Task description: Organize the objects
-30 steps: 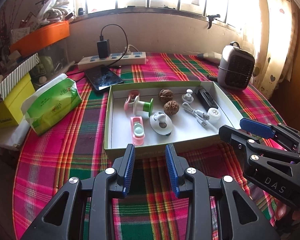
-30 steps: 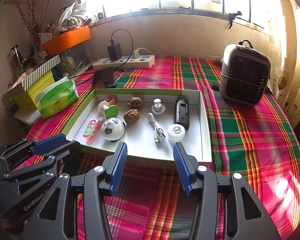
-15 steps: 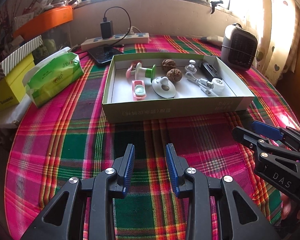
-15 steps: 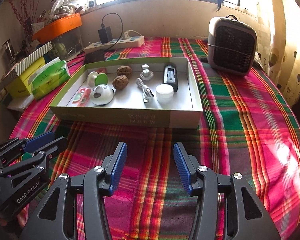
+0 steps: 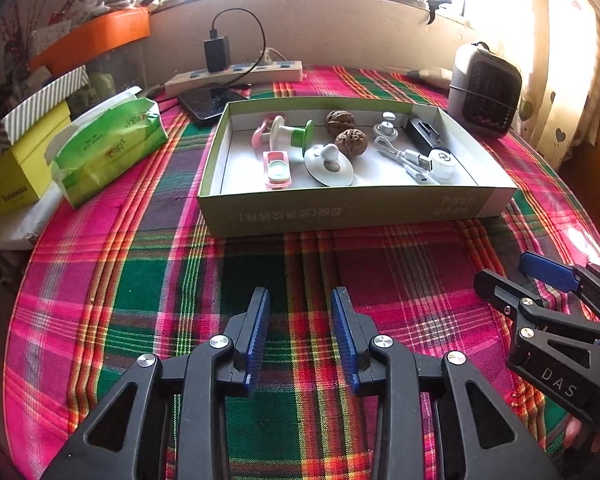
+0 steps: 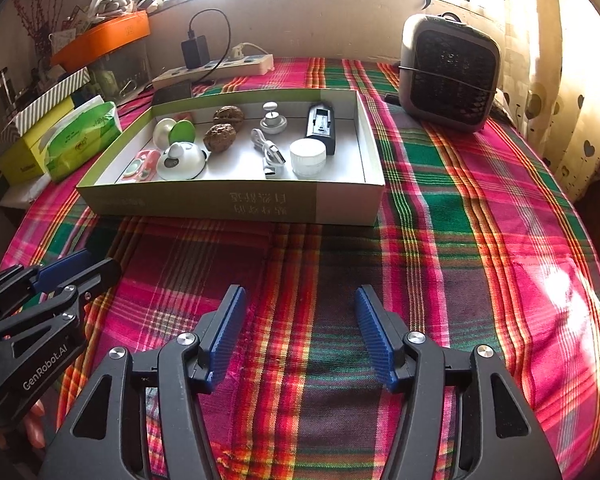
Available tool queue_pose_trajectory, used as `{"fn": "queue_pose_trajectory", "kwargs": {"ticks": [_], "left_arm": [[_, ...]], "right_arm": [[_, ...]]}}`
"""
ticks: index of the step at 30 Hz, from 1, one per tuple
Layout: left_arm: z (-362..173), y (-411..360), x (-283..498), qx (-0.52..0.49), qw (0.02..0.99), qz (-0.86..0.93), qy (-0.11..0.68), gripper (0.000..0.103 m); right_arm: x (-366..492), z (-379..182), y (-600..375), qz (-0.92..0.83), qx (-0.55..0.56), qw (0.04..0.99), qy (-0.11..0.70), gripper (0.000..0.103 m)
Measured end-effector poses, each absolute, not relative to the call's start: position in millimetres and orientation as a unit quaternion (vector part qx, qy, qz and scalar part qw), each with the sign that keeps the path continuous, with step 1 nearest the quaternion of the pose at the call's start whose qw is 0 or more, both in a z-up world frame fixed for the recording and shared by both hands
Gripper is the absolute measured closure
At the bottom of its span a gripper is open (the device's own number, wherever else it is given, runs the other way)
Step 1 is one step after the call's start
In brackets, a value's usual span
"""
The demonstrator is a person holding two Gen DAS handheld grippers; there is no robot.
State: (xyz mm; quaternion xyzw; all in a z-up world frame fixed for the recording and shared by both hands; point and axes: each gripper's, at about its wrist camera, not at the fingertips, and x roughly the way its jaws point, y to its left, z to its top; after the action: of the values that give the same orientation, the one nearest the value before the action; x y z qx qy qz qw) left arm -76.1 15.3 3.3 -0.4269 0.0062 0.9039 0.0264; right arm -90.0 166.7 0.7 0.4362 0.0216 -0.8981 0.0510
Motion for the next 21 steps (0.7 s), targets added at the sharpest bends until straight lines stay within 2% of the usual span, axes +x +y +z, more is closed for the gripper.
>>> {"fn": "queue_pose_trajectory", "kwargs": {"ticks": [9,21], "left_arm": [[3.2,16.7,-76.7,-0.427,0.025,0.904,0.008,0.071],[3.9,16.3,-77.1,-0.428,0.026,0.904,0.007,0.071]], "right_arm": [[-91.7,-0.9,168.0,-0.898,0.438,0.046,0.022,0.040],[-91.7,-1.1,168.5,-0.898,0.438,0.046,0.022,0.039]]}}
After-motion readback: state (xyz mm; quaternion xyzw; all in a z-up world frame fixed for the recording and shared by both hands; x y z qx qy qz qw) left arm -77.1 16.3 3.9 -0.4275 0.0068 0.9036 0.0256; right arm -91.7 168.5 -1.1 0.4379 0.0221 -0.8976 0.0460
